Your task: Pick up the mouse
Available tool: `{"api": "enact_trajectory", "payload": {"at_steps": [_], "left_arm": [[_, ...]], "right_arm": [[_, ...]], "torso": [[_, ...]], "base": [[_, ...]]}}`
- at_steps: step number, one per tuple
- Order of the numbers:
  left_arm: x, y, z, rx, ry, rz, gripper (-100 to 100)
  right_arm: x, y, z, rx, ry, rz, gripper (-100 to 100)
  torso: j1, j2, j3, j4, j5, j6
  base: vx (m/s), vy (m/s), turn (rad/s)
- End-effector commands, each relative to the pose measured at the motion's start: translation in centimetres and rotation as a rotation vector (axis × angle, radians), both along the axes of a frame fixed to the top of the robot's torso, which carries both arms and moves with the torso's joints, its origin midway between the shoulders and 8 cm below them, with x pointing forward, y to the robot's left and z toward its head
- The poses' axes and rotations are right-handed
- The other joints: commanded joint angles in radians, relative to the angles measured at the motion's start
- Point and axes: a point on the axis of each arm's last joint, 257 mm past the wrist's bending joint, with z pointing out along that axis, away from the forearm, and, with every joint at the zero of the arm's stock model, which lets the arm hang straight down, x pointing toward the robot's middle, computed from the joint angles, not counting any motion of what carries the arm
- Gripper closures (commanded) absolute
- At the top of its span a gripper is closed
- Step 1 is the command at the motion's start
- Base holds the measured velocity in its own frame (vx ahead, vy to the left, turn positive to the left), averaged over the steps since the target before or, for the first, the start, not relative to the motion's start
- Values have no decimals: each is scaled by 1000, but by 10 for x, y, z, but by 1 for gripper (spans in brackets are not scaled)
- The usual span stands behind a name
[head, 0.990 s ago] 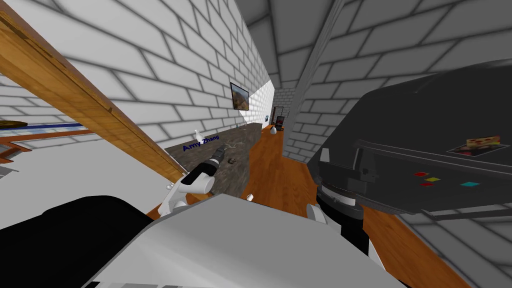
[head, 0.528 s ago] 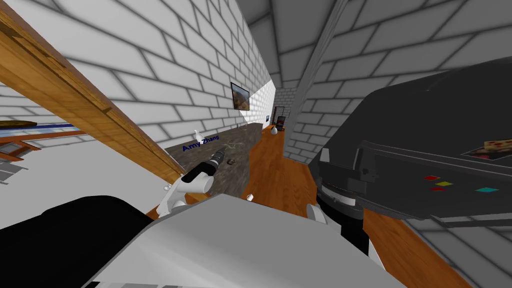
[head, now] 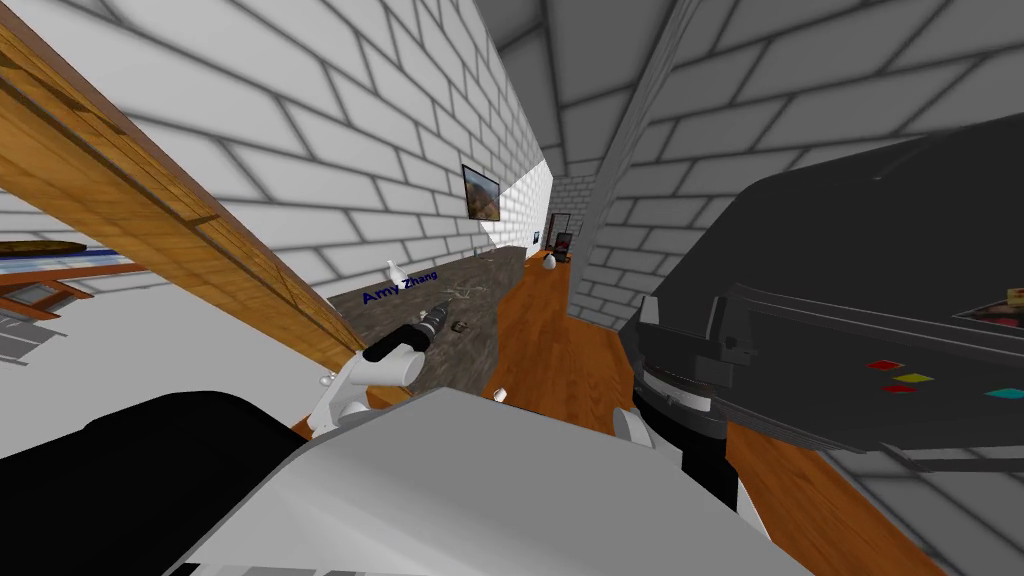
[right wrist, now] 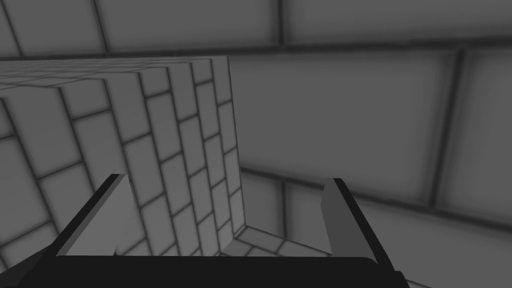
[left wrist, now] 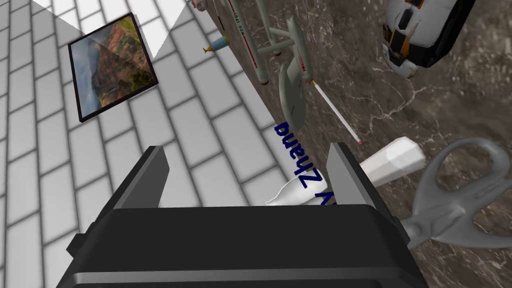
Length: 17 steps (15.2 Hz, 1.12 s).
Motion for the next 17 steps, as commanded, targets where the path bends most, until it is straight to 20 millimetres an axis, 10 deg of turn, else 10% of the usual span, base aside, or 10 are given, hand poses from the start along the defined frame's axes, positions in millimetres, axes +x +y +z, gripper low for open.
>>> {"api": "enact_trajectory", "payload": {"at_steps": [1, 17], "left_arm": [[-5, 1, -11, -7, 46, 7, -100], [-53, 18, -80, -48, 372, 47, -100]], "right_arm": [[0, 0, 0, 0, 0, 0, 0], [0, 0, 0, 0, 0, 0, 0]], "torso": [[0, 0, 0, 0, 0, 0], [1, -1, -1, 0, 0, 0]], "base": [[50, -13, 14], [68, -12, 5]]}}
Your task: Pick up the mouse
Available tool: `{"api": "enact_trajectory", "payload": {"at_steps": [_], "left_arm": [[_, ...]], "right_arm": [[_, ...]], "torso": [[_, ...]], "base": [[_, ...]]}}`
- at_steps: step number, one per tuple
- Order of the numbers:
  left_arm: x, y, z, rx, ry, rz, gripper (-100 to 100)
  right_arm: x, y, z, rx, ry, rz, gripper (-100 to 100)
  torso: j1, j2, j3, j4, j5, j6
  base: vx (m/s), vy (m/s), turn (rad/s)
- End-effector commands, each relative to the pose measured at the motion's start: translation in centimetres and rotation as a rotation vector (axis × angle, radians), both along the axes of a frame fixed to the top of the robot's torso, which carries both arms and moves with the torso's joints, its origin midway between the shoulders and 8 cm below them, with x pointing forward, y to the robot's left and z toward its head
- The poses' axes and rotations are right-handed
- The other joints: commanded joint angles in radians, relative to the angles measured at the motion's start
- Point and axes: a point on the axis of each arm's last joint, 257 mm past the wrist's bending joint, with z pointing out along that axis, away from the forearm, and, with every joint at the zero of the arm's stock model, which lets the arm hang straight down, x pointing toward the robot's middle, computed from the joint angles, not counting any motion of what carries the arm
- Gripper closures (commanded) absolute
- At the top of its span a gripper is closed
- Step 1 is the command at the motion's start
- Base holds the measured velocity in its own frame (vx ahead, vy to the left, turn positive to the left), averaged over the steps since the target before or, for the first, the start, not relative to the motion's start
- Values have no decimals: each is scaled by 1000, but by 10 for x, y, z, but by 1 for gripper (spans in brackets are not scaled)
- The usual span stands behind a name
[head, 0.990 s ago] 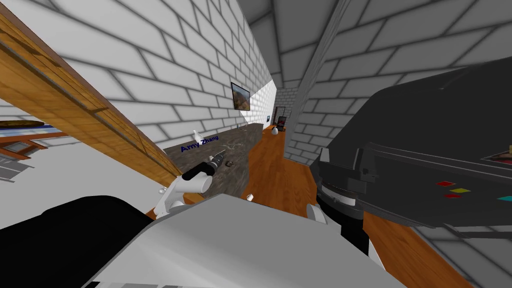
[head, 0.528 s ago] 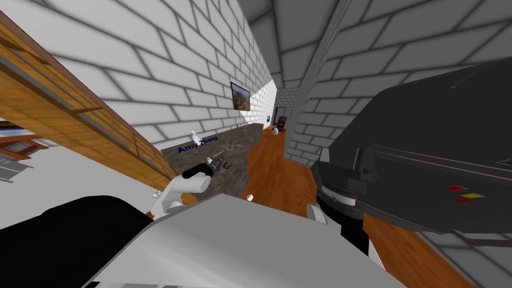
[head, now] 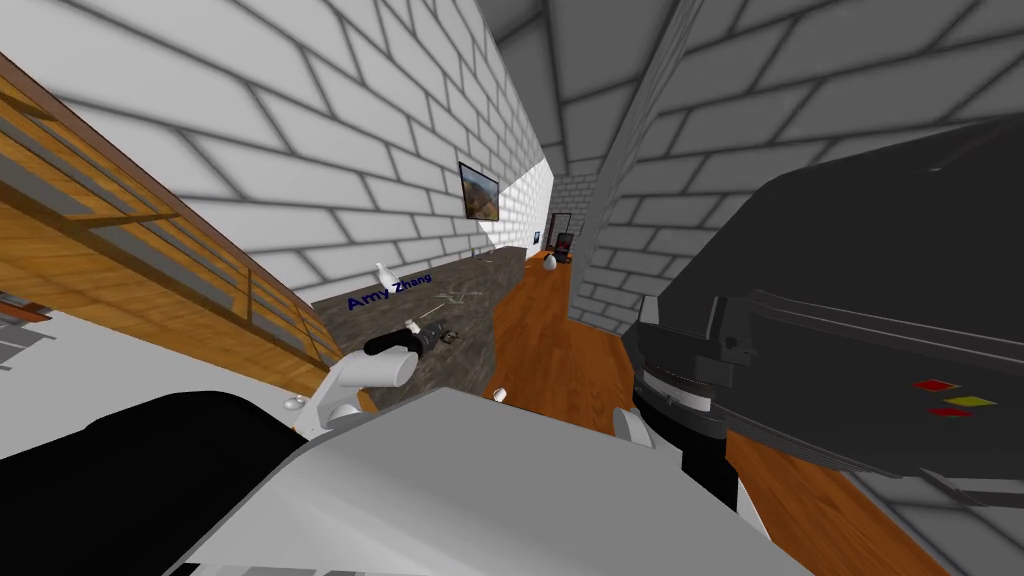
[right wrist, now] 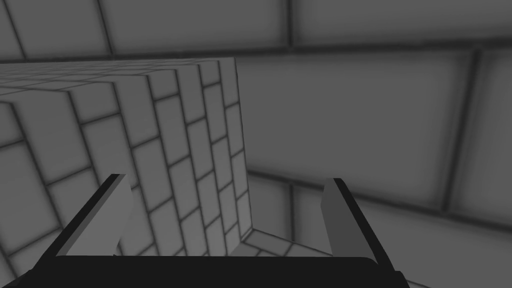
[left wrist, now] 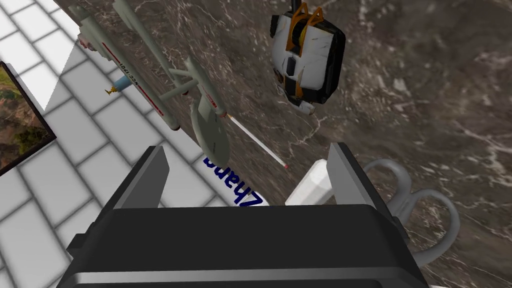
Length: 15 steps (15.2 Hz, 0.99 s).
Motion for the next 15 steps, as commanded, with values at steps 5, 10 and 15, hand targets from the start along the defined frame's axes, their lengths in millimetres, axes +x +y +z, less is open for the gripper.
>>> {"api": "enact_trajectory", "payload": {"at_steps": [5, 10, 15], "left_arm": [[-23, 4, -23, -20, 123, 11, -100], [-43, 7, -40, -36, 220, 16, -100], [-65, 9, -55, -53, 316, 20, -100]], "right_arm": [[0, 0, 0, 0, 0, 0, 0], [0, 0, 0, 0, 0, 0, 0], [0, 0, 0, 0, 0, 0, 0]], "torso": [[0, -1, 0, 0, 0, 0], [0, -1, -1, 0, 0, 0], [0, -1, -1, 0, 0, 0]], "base": [[59, -7, -14], [73, -3, -18], [70, -1, -29]]}}
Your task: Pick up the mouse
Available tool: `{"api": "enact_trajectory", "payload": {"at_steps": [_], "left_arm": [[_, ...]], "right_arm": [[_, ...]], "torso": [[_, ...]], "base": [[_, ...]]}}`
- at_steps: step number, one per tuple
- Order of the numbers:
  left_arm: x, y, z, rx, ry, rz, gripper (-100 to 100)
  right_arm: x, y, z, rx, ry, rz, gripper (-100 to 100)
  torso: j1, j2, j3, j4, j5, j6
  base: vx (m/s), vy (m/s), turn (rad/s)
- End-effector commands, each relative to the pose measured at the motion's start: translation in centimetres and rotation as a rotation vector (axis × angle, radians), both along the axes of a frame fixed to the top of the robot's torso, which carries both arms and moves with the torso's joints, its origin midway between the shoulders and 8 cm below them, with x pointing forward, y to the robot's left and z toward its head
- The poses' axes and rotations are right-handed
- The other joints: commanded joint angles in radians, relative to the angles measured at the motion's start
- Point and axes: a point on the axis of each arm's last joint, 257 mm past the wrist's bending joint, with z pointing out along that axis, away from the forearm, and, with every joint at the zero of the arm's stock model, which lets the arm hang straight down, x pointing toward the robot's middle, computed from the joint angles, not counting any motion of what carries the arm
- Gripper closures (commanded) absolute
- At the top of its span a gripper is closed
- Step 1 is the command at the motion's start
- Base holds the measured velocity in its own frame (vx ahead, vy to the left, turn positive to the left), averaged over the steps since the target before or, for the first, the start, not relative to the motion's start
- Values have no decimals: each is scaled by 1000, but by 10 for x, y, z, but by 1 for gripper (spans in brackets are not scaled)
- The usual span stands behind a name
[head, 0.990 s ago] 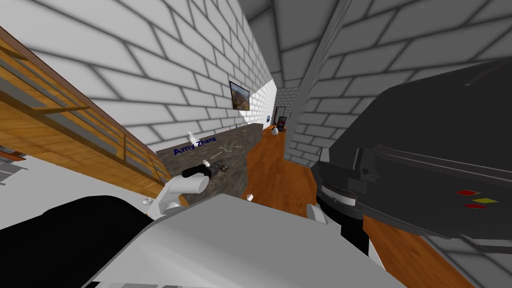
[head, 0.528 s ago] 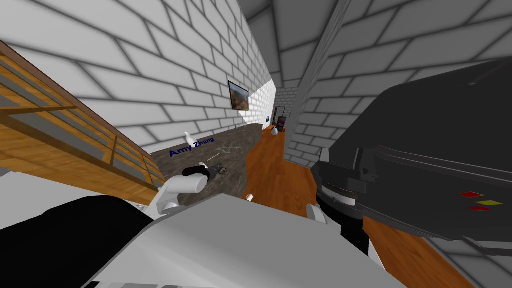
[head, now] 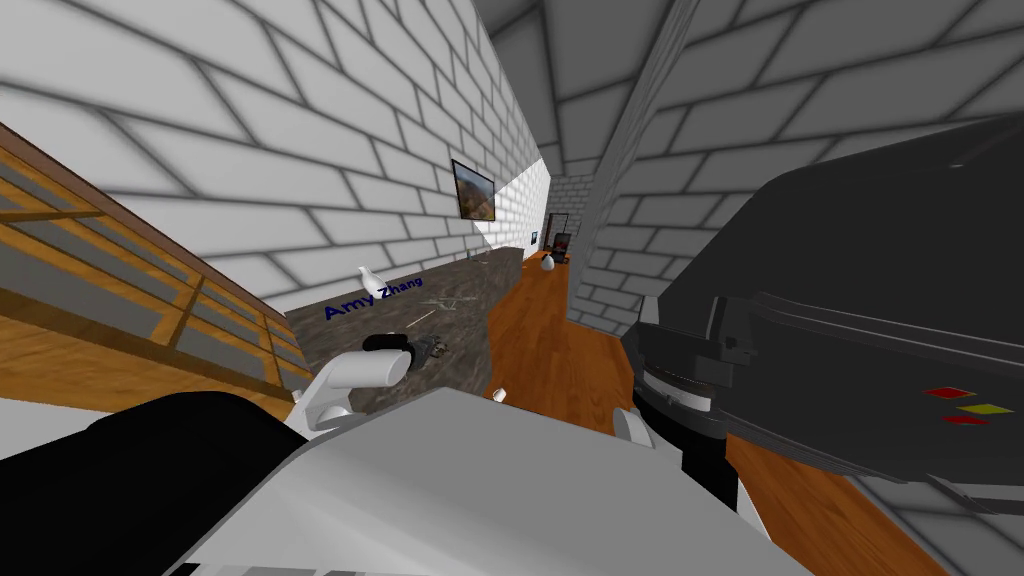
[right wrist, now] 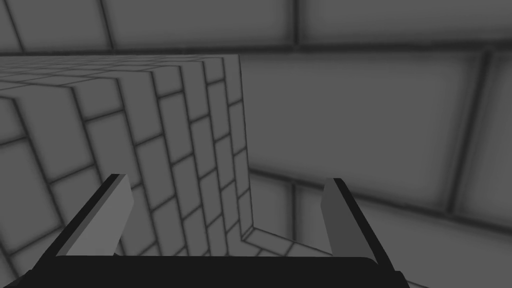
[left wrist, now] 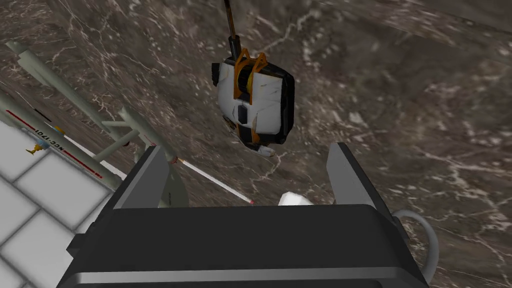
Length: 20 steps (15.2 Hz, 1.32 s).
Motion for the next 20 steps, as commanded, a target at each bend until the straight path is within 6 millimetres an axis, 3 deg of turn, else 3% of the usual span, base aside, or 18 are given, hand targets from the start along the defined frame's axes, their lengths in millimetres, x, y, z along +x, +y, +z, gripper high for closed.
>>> {"api": "enact_trajectory", "payload": {"at_steps": [1, 13, 20], "left_arm": [[-10, -1, -8, -9, 47, 1, -100], [-62, 3, -33, -48, 258, 2, -100], [-46, 10, -51, -45, 236, 10, -100]], "right_arm": [[0, 0, 0, 0, 0, 0, 0], [0, 0, 0, 0, 0, 0, 0], [0, 0, 0, 0, 0, 0, 0]], "torso": [[0, 0, 0, 0, 0, 0], [0, 0, 0, 0, 0, 0], [0, 7, 4, 2, 0, 0]], "base": [[77, 6, -35], [79, 8, -39], [-13, 1, -19]]}}
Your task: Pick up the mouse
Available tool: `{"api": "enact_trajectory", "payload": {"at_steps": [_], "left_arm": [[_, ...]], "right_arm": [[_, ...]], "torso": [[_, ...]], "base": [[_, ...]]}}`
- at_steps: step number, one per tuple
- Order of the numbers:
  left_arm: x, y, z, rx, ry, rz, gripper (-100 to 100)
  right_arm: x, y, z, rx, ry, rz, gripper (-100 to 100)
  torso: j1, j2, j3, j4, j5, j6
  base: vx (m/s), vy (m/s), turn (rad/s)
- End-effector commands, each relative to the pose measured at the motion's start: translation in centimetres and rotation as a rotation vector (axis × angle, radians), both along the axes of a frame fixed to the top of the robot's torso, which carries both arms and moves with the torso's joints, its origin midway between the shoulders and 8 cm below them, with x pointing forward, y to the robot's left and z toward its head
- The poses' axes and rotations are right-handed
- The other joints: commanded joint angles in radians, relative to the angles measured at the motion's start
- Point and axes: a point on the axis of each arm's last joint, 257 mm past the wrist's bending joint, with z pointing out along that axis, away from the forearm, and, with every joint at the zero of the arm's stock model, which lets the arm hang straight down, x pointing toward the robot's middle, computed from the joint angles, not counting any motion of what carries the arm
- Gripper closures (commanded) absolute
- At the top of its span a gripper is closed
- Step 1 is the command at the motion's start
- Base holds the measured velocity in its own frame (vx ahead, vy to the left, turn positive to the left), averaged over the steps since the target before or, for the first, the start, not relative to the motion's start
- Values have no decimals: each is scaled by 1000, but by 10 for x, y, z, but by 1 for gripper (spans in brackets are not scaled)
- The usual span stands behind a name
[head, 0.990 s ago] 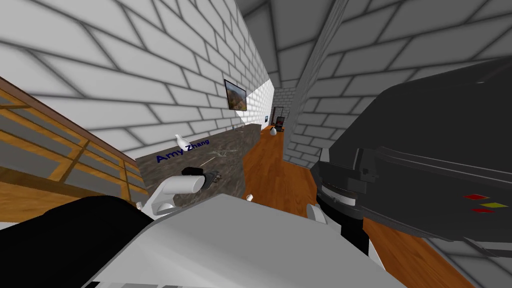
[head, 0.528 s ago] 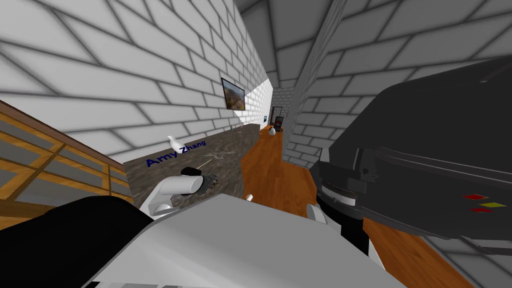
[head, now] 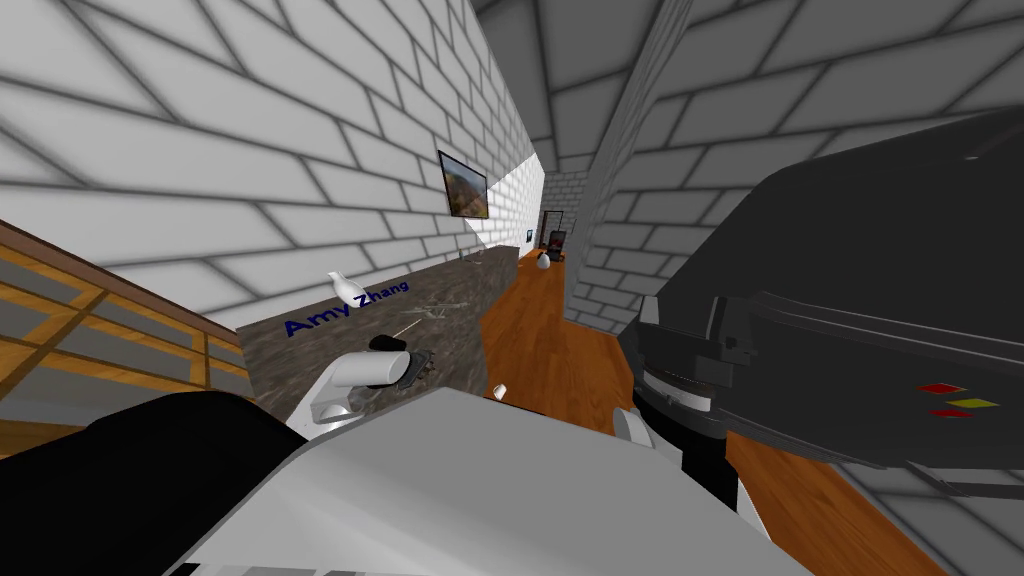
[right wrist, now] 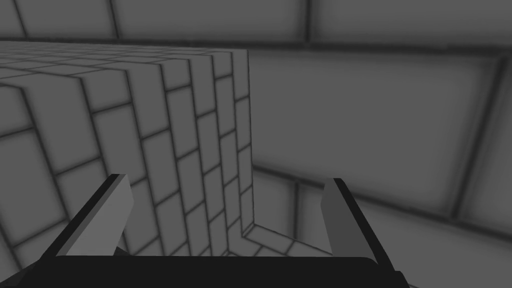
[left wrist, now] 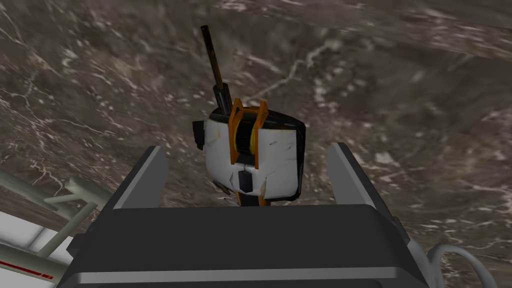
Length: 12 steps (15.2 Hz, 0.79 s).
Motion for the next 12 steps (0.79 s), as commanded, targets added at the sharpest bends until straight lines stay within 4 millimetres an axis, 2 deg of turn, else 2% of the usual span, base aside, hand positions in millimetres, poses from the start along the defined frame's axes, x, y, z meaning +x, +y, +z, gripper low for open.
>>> {"api": "enact_trajectory", "payload": {"at_steps": [1, 2, 6, 10, 12], "left_arm": [[0, 0, 0, 0, 0, 0, -100], [1, 1, -1, 1, -2, 0, 100], [1, 1, 0, 1, -5, 1, 100], [-8, -6, 15, 0, 4, -7, 100], [-7, -5, 14, 0, 2, -7, 100]], "right_arm": [[0, 0, 0, 0, 0, 0, 0], [0, 0, 0, 0, 0, 0, 0], [0, 0, 0, 0, 0, 0, 0], [0, 0, 0, 0, 0, 0, 0], [0, 0, 0, 0, 0, 0, 0]], "torso": [[0, 0, 0, 0, 0, 0], [0, 0, 0, 0, 0, 0], [0, -2, -2, -1, 0, 0], [0, -4, -3, -1, 0, 0], [0, -5, -3, -1, 0, 0]], "base": [[-18, -2, -5], [-6, 0, 0], [0, 0, 0], [29, 0, 23], [22, 1, 12]]}}
